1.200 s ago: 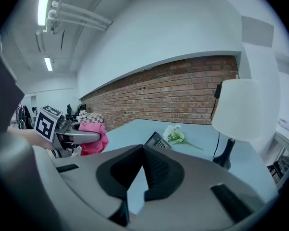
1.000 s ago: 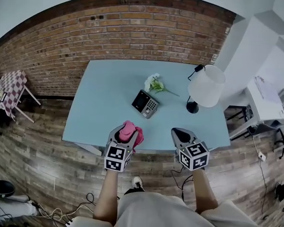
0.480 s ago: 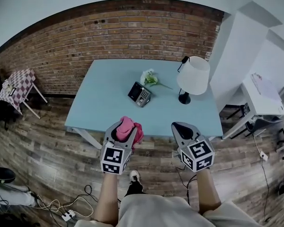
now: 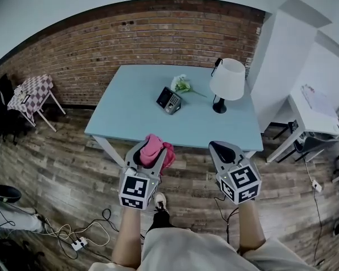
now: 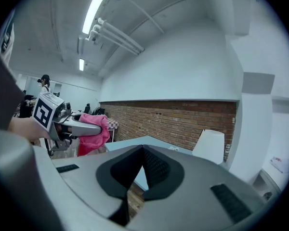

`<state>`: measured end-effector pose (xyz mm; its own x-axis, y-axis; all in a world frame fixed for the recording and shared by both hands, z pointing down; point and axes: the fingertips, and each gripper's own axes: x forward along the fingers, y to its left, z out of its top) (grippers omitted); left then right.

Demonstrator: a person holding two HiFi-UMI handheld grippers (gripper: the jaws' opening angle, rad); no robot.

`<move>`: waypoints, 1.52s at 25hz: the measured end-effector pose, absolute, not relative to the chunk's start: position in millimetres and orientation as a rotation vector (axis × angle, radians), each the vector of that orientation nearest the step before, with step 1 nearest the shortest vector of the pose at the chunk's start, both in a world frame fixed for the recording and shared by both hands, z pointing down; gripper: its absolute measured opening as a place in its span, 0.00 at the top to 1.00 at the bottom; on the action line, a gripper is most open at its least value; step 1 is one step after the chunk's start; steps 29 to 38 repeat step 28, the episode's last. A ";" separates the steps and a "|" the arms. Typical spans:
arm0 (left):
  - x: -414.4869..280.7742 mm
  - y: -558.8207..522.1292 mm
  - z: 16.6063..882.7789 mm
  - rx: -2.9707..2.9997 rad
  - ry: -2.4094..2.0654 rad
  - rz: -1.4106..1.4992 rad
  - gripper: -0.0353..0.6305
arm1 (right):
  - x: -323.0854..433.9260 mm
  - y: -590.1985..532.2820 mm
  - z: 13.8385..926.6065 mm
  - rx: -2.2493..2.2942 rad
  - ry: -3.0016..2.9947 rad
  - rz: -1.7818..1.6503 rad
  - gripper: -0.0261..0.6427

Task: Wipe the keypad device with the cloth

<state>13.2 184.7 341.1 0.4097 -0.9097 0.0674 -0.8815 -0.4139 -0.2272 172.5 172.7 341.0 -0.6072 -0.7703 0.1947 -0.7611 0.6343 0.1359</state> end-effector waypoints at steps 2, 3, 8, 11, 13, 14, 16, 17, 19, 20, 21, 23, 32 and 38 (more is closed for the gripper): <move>17.3 201.0 334.0 -2.487 1.599 -0.264 0.60 | 174.2 185.8 340.6 1.237 -2.630 -0.069 0.93; 19.1 208.6 331.2 -2.479 1.594 -0.263 0.60 | 174.4 191.5 341.2 1.230 -2.629 -0.077 0.93; 20.4 235.1 319.6 -2.448 1.580 -0.275 0.60 | 169.4 213.4 336.4 1.202 -2.631 -0.116 0.93; 20.9 242.4 317.0 -2.439 1.565 -0.293 0.60 | 168.1 220.1 331.2 1.197 -2.631 -0.134 0.94; 20.5 248.9 320.5 -2.439 1.558 -0.301 0.60 | 169.2 225.0 332.5 1.199 -2.623 -0.146 0.93; 20.3 252.4 323.0 -2.439 1.557 -0.303 0.60 | 170.5 227.7 334.0 1.202 -2.620 -0.149 0.94; 20.0 257.6 326.7 -2.441 1.561 -0.297 0.60 | 173.2 232.0 336.1 1.210 -2.617 -0.153 0.94; 19.5 258.8 327.4 -2.443 1.565 -0.292 0.60 | 173.6 233.3 336.4 1.212 -2.616 -0.154 0.94; 18.3 259.0 327.5 -2.446 1.569 -0.288 0.60 | 172.7 234.9 336.9 1.210 -2.612 -0.152 0.93; 18.0 258.8 327.4 -2.446 1.570 -0.288 0.60 | 171.9 235.9 337.5 1.206 -2.610 -0.150 0.94; 17.8 258.6 327.2 -2.445 1.571 -0.289 0.60 | 171.0 237.1 338.2 1.200 -2.609 -0.147 0.93; 17.6 258.5 326.0 -2.444 1.571 -0.287 0.60 | 168.8 239.3 339.1 1.188 -2.611 -0.144 0.94; 16.8 258.9 320.3 -2.426 1.555 -0.285 0.60 | 161.2 241.3 343.3 1.134 -2.607 -0.162 0.94; 16.8 258.9 320.3 -2.426 1.555 -0.285 0.60 | 161.2 241.3 343.3 1.134 -2.607 -0.162 0.94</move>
